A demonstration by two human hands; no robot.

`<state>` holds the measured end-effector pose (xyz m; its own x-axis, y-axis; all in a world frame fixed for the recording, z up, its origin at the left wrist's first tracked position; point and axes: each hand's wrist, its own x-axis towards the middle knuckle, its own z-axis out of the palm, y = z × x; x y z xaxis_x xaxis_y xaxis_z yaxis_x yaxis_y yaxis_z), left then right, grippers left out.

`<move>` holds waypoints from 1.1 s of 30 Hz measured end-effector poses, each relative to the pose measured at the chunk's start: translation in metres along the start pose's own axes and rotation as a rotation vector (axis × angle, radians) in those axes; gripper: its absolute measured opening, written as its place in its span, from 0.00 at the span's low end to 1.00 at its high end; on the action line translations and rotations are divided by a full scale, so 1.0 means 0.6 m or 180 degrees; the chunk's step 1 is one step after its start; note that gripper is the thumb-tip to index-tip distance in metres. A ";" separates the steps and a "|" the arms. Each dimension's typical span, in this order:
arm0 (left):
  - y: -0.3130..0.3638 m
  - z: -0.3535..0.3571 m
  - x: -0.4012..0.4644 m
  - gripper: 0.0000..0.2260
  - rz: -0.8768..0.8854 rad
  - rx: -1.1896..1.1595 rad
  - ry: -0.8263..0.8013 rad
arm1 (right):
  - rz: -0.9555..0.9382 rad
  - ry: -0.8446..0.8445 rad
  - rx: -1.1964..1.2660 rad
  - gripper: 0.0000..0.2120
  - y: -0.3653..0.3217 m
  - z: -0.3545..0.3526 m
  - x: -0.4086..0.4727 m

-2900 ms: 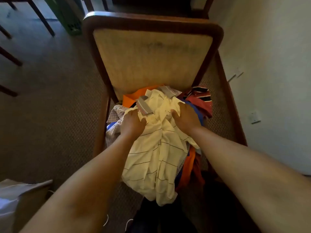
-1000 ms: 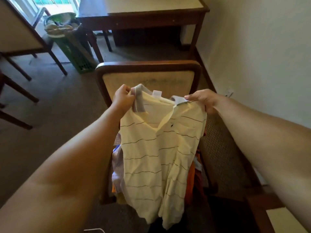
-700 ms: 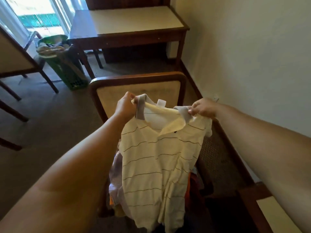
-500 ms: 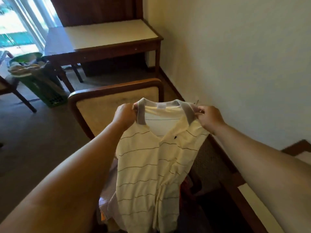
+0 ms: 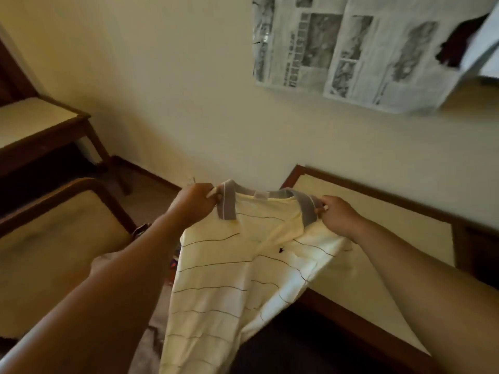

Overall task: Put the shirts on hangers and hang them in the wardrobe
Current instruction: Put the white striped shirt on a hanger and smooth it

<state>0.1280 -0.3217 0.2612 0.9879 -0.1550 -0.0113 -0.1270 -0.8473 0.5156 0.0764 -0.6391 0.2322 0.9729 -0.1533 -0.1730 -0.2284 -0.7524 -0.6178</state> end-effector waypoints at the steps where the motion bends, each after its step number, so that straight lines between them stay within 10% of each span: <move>1: 0.036 0.018 -0.002 0.11 0.0151 0.0045 -0.0041 | 0.0100 0.0023 -0.0030 0.09 0.031 -0.027 -0.021; 11: 0.299 0.163 -0.013 0.13 0.0900 0.0626 -0.0314 | 0.0869 0.0695 -0.0225 0.20 0.254 -0.225 -0.191; 24: 0.331 0.234 0.107 0.07 0.0738 -0.0132 -0.0626 | 0.0920 0.1192 0.0025 0.13 0.337 -0.240 -0.115; 33: 0.309 0.332 0.288 0.11 0.0952 0.0694 -0.0521 | 0.1110 0.1349 -0.0586 0.17 0.394 -0.197 0.039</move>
<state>0.2574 -0.6068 0.1842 0.8794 -0.4750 -0.0335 -0.4401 -0.8377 0.3234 0.0494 -0.8961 0.1731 0.7791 -0.6269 0.0031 -0.5652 -0.7045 -0.4293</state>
